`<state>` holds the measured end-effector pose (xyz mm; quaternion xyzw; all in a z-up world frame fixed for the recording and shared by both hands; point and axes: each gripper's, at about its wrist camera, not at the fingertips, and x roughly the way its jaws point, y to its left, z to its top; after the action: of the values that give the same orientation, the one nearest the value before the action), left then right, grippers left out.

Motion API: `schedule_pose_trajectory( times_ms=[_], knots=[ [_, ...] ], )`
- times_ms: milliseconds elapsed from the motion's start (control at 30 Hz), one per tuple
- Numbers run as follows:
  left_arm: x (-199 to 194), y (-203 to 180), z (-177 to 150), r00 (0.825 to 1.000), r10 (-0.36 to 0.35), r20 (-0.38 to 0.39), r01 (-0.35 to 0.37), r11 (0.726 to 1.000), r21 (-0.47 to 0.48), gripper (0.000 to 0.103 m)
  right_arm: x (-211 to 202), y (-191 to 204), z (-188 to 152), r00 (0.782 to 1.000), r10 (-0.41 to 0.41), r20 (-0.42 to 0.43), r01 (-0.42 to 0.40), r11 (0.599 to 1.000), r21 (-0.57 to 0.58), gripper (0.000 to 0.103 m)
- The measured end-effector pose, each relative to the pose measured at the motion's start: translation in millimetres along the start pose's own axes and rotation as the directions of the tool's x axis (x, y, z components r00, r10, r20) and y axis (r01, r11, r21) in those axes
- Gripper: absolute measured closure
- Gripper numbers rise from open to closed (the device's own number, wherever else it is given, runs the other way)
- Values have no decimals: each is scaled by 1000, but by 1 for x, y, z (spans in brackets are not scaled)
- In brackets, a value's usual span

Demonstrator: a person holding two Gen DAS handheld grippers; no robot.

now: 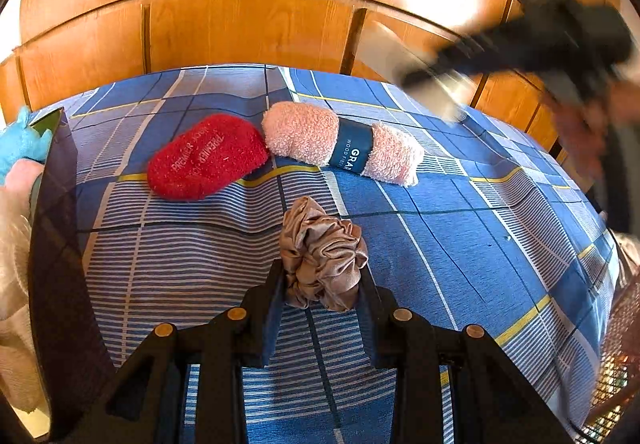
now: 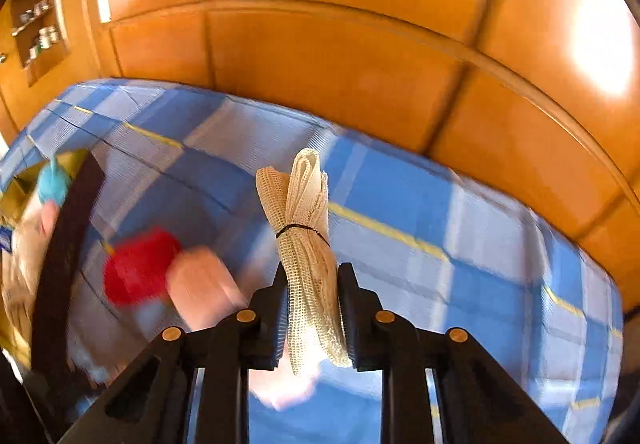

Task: Organize soft objects
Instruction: 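Lift the scrunchie with left while right lifts the cream mesh bundle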

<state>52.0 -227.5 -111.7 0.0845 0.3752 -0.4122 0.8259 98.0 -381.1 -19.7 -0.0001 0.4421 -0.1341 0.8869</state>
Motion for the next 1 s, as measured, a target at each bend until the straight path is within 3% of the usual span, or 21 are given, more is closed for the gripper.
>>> schedule_pose_trajectory(
  times_ms=[133,200,333,567,833,1000],
  knots=[
    [-1,-3,-1,1000,11,-2,-11,1000,11,70,-6,-21,-47,995,-43,-86,48,997,63,81],
    [-1,-4,-1,1000,16,-4,-16,1000,16,70,-3,-28,-76,990,-6,-143,21,994,109,80],
    [-1,-7,-1,999,33,-9,-32,999,37,70,4,-25,-104,986,35,-161,-13,990,141,79],
    [0,-11,0,998,60,-19,-59,997,52,70,3,-30,-108,990,70,-126,-46,982,181,78],
    [-2,-13,3,995,92,-42,-91,995,41,71,5,-26,-105,989,41,-139,-21,990,142,77],
    [-7,-21,1,991,126,-45,-123,990,69,77,11,-21,-104,988,15,-153,2,994,108,76]
  ],
)
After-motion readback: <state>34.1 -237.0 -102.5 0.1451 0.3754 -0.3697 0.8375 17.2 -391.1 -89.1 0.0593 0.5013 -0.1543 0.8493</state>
